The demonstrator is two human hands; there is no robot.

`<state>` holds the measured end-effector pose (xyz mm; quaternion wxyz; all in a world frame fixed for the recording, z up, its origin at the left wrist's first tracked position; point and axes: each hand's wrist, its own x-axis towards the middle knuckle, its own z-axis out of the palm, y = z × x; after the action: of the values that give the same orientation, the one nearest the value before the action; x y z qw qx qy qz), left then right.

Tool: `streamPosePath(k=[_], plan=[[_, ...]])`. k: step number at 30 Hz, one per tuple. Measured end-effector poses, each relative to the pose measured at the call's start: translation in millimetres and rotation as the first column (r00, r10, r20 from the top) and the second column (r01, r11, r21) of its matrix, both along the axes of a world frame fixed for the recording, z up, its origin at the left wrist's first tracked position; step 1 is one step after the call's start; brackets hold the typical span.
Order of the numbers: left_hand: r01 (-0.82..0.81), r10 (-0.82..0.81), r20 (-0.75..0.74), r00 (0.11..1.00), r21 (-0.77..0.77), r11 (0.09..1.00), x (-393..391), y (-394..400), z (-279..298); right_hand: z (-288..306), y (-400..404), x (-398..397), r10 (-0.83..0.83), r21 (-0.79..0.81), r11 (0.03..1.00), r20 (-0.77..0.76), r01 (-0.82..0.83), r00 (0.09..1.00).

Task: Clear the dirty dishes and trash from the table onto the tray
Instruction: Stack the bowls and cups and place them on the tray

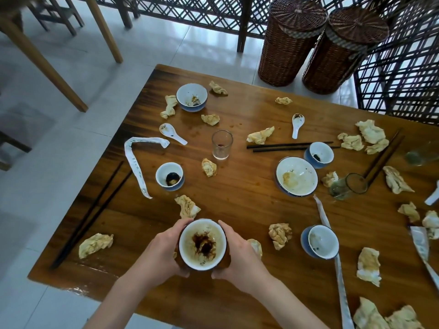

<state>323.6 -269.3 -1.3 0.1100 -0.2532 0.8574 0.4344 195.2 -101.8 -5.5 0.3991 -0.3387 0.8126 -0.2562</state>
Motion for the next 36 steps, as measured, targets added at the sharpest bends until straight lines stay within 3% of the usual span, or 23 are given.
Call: streamPosePath(k=[9,19,26,36], plan=[[-0.05,0.049,-0.075,0.996,-0.015,0.999,-6.0,3.3,-0.1,4.1,-6.3,-9.5,-0.015,-0.056,0.998,-0.048,0.012,0.999],[-0.123,0.116,-0.129,0.985,-0.05,0.991,-47.3,-27.5,43.0,54.2,-36.1,-63.6,0.027,-0.204,0.978,-0.12,-0.052,0.992],[-0.072,0.057,-0.16,0.985,-0.088,0.994,-89.2,-80.2,77.1,80.0,-85.7,-96.2,-0.014,-0.267,0.963,-0.177,-0.035,0.984],[0.137,-0.166,-0.209,0.964,-0.144,0.98,-169.6,-204.3,87.4,86.6,-183.8,-146.2,-0.22,-0.29,0.944,-0.189,0.159,0.957]])
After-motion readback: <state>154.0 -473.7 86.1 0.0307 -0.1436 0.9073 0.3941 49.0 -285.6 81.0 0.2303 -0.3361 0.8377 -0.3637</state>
